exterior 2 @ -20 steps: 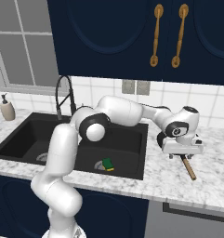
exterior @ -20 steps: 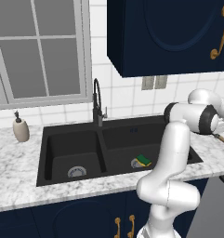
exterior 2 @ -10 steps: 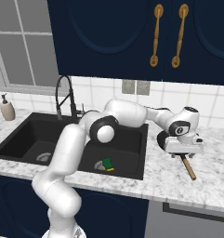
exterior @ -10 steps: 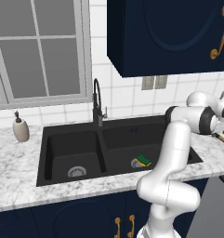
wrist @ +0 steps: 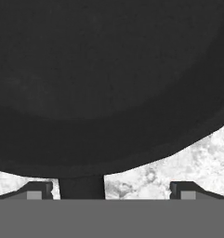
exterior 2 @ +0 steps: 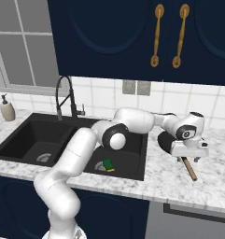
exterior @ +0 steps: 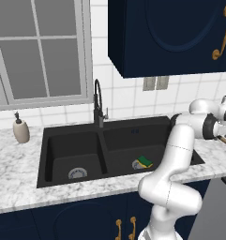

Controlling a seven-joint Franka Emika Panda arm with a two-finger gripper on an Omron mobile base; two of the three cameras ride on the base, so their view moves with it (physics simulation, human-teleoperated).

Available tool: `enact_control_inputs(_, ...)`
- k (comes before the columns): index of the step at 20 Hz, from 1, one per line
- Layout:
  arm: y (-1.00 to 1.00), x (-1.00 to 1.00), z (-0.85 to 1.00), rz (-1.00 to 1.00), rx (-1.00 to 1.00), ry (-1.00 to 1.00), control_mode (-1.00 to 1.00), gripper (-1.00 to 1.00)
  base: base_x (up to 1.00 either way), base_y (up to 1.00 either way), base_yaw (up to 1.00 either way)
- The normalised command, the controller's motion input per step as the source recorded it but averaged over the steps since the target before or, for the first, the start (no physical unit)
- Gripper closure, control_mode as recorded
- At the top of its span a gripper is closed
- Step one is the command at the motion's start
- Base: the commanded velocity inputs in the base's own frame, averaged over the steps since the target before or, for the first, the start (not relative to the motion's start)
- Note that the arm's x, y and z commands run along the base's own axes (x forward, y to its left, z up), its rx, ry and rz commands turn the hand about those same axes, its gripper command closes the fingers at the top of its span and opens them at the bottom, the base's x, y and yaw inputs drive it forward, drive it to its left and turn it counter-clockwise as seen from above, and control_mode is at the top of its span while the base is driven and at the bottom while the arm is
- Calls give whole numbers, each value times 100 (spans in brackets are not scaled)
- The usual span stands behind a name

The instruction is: Pick the pan and sponge and place them into the sink. Then turn on the water.

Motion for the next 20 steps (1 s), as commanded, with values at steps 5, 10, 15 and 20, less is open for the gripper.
enact_control_inputs(5,-5,5,-13,0,1,1,-100,100,0,0,0)
enact_control_inputs(10,41,-24,-1,9,0,-1,-100,100,0,0,0)
enact_control_inputs(15,100,-82,-1,18,0,-21,-100,100,0,0,0)
enact_control_inputs(20,100,-47,2,13,-1,-6,-100,100,0,0,0)
